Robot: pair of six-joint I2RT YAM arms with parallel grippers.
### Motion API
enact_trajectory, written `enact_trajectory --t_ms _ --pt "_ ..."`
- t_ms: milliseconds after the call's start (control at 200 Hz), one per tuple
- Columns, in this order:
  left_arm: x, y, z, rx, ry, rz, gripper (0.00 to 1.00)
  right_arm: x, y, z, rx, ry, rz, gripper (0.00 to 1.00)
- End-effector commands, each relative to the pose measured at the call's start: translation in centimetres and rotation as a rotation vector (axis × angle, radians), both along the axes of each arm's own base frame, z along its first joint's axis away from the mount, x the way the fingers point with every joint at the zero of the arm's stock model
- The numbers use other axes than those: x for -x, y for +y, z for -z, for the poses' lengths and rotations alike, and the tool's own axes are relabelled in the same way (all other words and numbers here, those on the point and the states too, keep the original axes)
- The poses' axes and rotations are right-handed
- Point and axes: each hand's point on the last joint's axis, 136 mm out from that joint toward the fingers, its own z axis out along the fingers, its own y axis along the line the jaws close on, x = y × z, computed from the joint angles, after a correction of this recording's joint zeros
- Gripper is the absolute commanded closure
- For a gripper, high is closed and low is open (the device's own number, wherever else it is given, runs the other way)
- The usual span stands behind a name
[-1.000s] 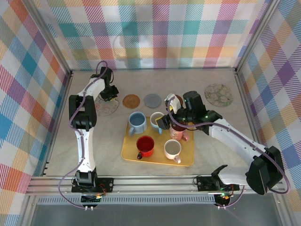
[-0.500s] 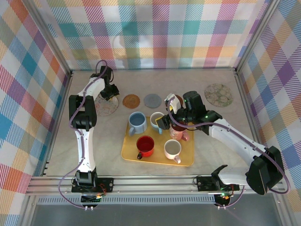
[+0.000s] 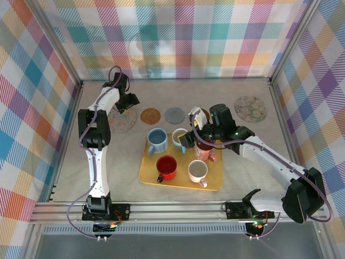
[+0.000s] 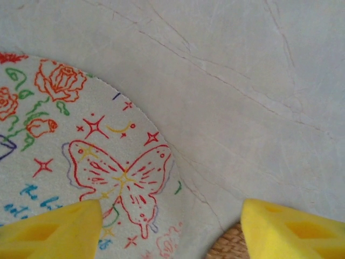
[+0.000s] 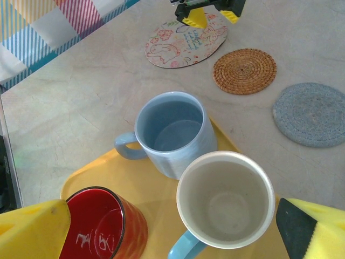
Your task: Place the cup by the coaster
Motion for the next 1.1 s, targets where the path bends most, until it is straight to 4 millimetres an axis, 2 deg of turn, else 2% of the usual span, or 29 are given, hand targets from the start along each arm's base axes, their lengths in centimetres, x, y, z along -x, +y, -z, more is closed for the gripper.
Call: enact_trajectory --t_ms 0,300,415,545,870,1095 --pt "0.1 -0.8 -6.1 0.036 -0.099 0.049 0.26 -0.2 0.5 -2.9 -0.049 -0.047 -0.001 0.01" --pt "2.7 -3.9 -12.7 0.091 -0.251 0.237 0.09 -0.7 0.1 -4.0 -0.029 -0.064 0.026 0.01" --pt "4.3 -5.4 -15.2 0.099 -0.339 0.3 0.0 -1.5 -0.5 -4.2 -0.009 -0.067 0.087 0.01" --pt "6.6 -7.3 -17.7 0.078 -0.423 0.395 0.0 -2.5 -1.0 -4.6 0.008 -0.063 0.154 0.01" --pt "12.8 -10.2 -20.3 0.033 -0.61 0.595 0.0 -5.4 -3.9 -4.6 0.149 -0.054 0.343 0.01" --pt "16.7 -12.3 -21.9 0.121 -0.738 0.702 0.0 -8.7 -7.7 -3.5 0.197 0.036 0.509 0.02"
